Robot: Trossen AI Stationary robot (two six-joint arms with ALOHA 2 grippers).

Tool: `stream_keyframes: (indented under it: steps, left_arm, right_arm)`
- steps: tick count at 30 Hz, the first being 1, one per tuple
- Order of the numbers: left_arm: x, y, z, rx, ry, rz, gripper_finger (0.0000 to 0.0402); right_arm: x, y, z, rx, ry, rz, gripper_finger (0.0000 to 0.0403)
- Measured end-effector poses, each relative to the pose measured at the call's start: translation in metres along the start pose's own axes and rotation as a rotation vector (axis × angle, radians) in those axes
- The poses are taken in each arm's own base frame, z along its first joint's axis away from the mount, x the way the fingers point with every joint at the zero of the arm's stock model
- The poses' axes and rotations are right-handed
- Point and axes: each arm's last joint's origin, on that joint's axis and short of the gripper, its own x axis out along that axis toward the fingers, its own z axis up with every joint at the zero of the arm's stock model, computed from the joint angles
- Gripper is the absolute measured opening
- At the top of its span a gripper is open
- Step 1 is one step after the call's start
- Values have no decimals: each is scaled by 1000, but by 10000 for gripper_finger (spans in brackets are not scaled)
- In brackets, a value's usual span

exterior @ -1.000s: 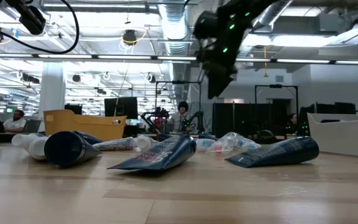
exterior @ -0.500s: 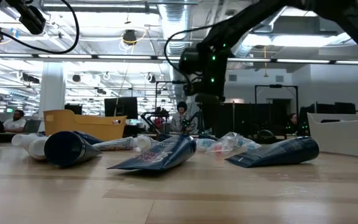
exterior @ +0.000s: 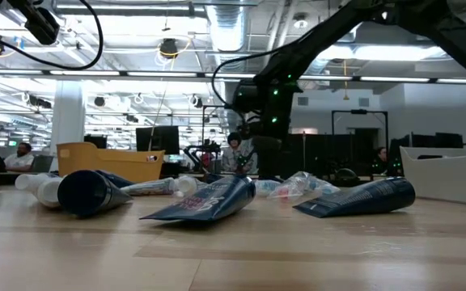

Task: Pick & Place Travel size toiletries
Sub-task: Put the blue shave cream into the black bin

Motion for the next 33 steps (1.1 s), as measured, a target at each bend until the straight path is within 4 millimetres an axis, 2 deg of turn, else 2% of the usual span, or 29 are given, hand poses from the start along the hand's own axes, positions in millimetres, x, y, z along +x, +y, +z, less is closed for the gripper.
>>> stream_keyframes:
  steps: [3, 6, 14, 18, 21, 23, 26, 30, 33]
  left_arm:
    - [0, 0, 0, 0, 0, 0, 2]
    - [0, 0, 0, 0, -1, 0, 2]
    - [0, 0, 0, 2, -1, 0, 2]
    - [0, 0, 0, 2, 0, 0, 2]
    - [0, 0, 0, 2, 0, 0, 2]
    - [0, 0, 0, 2, 0, 0, 2]
    - [0, 0, 0, 3, 0, 0, 2]
    - [0, 0, 0, 3, 0, 0, 2]
    - [0, 0, 0, 2, 0, 0, 2]
  right_arm:
    - [5, 1, -1, 5, 18, 4, 266]
    - [9, 1, -1, 9, 28, 14, 238]
    - [7, 1, -2, 10, 27, 16, 108]
    - [7, 0, -5, 12, 55, 14, 103]
    - [-3, -1, -9, 13, 77, 17, 103]
    - [-16, -2, -9, 14, 56, 13, 101]
    - [-50, -3, -12, 28, 10, 5, 101]
    - [-105, -1, -22, 106, -77, -4, 104]
    - [-151, 10, -35, 154, -146, 2, 101]
